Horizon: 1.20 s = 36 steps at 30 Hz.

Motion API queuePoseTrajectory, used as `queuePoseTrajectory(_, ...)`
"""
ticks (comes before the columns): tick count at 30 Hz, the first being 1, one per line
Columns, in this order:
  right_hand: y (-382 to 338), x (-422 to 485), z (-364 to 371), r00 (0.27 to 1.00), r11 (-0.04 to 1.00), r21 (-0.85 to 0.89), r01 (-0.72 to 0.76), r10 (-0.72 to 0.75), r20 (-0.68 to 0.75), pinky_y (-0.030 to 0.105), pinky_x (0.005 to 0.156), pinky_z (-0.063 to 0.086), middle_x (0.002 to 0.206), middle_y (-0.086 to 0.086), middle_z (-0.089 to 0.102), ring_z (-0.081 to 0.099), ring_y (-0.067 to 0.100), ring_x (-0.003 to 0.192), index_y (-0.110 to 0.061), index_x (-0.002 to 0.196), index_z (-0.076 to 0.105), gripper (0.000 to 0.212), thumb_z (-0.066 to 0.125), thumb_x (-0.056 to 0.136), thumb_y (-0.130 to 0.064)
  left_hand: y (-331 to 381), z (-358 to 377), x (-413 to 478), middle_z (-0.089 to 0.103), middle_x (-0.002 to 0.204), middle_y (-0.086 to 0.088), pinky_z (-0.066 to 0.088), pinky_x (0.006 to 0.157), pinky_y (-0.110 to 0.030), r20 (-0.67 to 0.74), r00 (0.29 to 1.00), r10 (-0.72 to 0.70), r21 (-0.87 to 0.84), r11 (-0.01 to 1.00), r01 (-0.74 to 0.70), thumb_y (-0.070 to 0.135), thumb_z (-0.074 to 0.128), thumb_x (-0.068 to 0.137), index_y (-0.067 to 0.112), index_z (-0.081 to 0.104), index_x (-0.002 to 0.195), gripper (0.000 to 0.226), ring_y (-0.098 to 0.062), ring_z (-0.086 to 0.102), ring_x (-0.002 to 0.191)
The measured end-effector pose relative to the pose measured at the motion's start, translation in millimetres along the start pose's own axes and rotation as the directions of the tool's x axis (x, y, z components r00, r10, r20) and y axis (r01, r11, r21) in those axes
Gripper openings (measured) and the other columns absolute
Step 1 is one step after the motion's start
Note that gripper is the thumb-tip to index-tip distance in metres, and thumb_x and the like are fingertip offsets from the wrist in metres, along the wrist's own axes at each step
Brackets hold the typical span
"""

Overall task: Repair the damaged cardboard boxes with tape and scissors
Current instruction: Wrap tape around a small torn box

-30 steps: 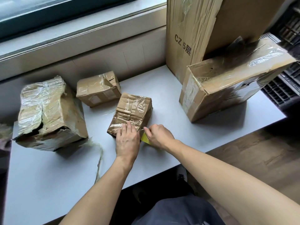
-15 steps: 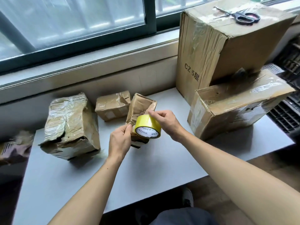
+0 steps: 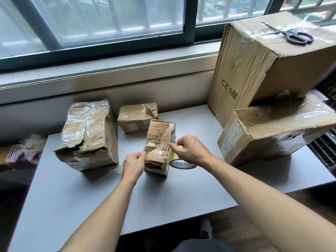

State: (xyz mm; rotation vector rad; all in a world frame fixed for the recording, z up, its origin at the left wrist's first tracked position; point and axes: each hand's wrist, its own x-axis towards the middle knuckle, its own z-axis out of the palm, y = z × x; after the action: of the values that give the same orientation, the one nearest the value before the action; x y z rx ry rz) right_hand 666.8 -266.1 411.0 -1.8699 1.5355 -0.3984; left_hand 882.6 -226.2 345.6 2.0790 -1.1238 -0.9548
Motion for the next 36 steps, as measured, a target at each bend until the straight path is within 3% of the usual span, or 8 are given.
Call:
queuePoseTrajectory(3,5,-1,4,1.0,1.0,-0.008,-0.01,0.011,0.012,0.04,0.064,0.048,0.06,0.013,0.053,0.052,0.029,0.064,-0.005,0.06,0.051,0.052,0.058,0.092,-0.046,-1,9,-7,0.049,0.062,-0.001,0.03,0.06,-0.036,-0.024,0.999,0.034,0.099,0.995,-0.032,0.027,0.05,0.1,0.009,0.054,0.068,0.037,-0.028,0.048,0.07)
queuePoseTrajectory(6,4,-1,7,1.0,1.0,-0.022,0.012,-0.012,0.005,0.041,0.064,0.047,0.066,0.019,0.056,0.053,0.032,0.067,-0.003,0.063,0.052,0.051,0.058,0.092,-0.044,-1,11,-9,0.064,0.092,-0.005,0.043,0.074,-0.035,-0.133,0.973,0.19,0.187,0.969,-0.163,0.02,0.055,0.097,0.012,0.061,0.095,0.011,-0.029,0.06,0.092)
queuePoseTrajectory(11,5,1,11,1.0,1.0,0.03,-0.004,0.004,-0.009,0.043,0.06,0.045,0.06,0.017,0.048,0.041,0.021,0.058,0.0,0.064,0.051,0.054,0.058,0.091,-0.046,-6,21,-13,0.062,0.107,-0.003,0.051,0.082,-0.043,-0.017,0.696,0.718,0.44,0.63,-0.639,0.014,0.061,0.093,0.011,0.069,0.101,0.012,-0.029,0.058,0.094)
queuePoseTrajectory(16,8,1,8,0.999,1.0,0.017,-0.008,0.008,-0.044,0.042,0.06,0.046,0.058,0.016,0.053,0.05,0.032,0.061,-0.005,0.059,0.05,0.054,0.056,0.091,-0.048,-22,23,-21,0.051,0.142,-0.002,0.042,0.107,-0.04,0.125,0.757,0.641,0.361,0.682,-0.636,0.056,0.027,0.102,0.011,0.054,0.138,0.064,-0.023,0.048,0.124)
queuePoseTrajectory(19,9,3,6,0.998,1.0,0.007,-0.009,0.009,-0.06,0.042,0.059,0.045,0.051,0.007,0.041,0.043,0.029,0.058,-0.009,0.054,0.042,0.055,0.055,0.092,-0.046,-21,20,-22,0.038,0.155,-0.002,0.031,0.115,-0.03,0.125,0.775,0.619,0.369,0.696,-0.616,0.07,0.028,0.095,0.007,0.043,0.147,0.083,-0.018,0.038,0.139)
queuePoseTrajectory(23,7,4,7,0.998,1.0,0.017,-0.003,0.004,-0.057,0.041,0.058,0.043,0.049,0.003,0.041,0.042,0.025,0.057,-0.011,0.052,0.043,0.055,0.056,0.093,-0.044,-18,28,-25,0.04,0.154,-0.005,0.04,0.111,-0.037,0.163,0.777,0.608,0.511,0.621,-0.594,0.08,0.039,0.083,0.002,0.046,0.143,0.099,-0.022,0.041,0.133)
queuePoseTrajectory(30,15,6,8,0.998,0.999,0.048,-0.027,0.029,-0.052,0.039,0.055,0.043,0.05,0.004,0.041,0.038,0.022,0.054,-0.011,0.053,0.041,0.054,0.056,0.092,-0.044,-3,45,-28,0.063,0.132,-0.011,0.056,0.09,-0.04,0.126,0.735,0.666,0.631,0.518,-0.577,0.047,0.047,0.086,0.001,0.065,0.125,0.063,-0.03,0.06,0.111)
queuePoseTrajectory(36,16,3,9,0.998,0.991,0.127,-0.031,0.037,-0.047,0.034,0.052,0.024,0.051,-0.004,0.024,0.024,0.016,0.052,-0.015,0.051,0.032,0.056,0.06,0.094,-0.036,6,59,-29,0.071,0.115,-0.014,0.056,0.088,-0.038,0.124,0.746,0.654,0.693,0.481,-0.537,0.033,0.041,0.085,0.0,0.07,0.113,0.052,-0.03,0.068,0.106)
